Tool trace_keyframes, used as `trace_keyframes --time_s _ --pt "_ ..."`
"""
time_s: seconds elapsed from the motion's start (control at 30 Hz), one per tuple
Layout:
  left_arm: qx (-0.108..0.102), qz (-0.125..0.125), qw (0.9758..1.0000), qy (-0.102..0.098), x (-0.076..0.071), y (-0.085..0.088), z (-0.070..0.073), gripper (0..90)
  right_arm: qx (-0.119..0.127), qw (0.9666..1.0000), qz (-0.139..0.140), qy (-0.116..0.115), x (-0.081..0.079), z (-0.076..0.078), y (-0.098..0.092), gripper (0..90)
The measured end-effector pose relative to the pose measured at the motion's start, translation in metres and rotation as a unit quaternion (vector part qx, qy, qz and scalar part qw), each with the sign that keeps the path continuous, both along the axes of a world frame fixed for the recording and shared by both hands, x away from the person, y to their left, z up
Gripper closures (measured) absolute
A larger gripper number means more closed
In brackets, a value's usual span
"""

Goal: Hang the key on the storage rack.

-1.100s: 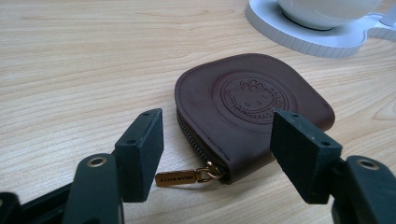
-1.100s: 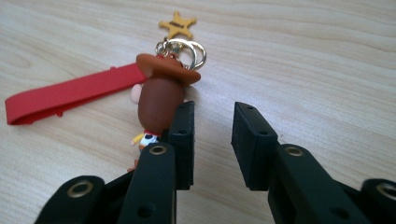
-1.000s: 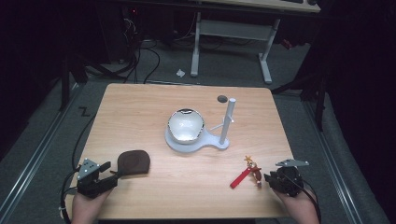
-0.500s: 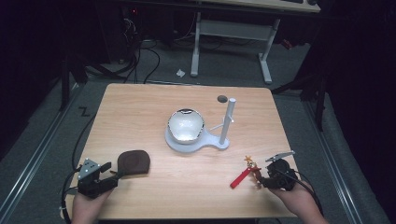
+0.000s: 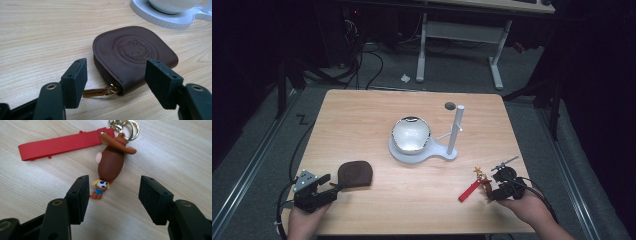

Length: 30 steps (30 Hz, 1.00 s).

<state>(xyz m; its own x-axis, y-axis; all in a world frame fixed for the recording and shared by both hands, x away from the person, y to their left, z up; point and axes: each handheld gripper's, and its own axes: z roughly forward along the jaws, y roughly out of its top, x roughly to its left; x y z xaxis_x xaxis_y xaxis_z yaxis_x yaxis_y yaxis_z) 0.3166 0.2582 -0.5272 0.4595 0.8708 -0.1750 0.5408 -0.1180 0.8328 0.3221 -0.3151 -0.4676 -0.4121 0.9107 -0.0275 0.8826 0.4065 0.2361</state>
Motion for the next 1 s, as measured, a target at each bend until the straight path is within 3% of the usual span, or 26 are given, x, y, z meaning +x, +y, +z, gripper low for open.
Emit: trace_keyframes --time_s 0.4,0.63,0.83,1.0 --pt "0.000 -0.007 1.0000 0.004 0.001 -0.001 -0.001 34.6 -0.017 0.9992 0.016 0.031 0.014 -0.007 0.010 44.8" --pt "-0.002 -0.011 0.9999 0.007 0.001 -0.001 -0.002 34.6 -0.032 0.9991 0.011 0.026 0.019 -0.016 0.018 47.7" --pt "-0.008 -0.007 0.9999 0.009 0.002 0.002 -0.002 34.5 -0.047 0.9983 0.009 0.034 0.024 -0.020 0.023 56.9" --pt "-0.011 -0.006 0.9999 0.009 0.002 0.003 -0.002 34.5 -0.037 0.9985 0.007 0.041 0.027 -0.021 0.020 61.0"
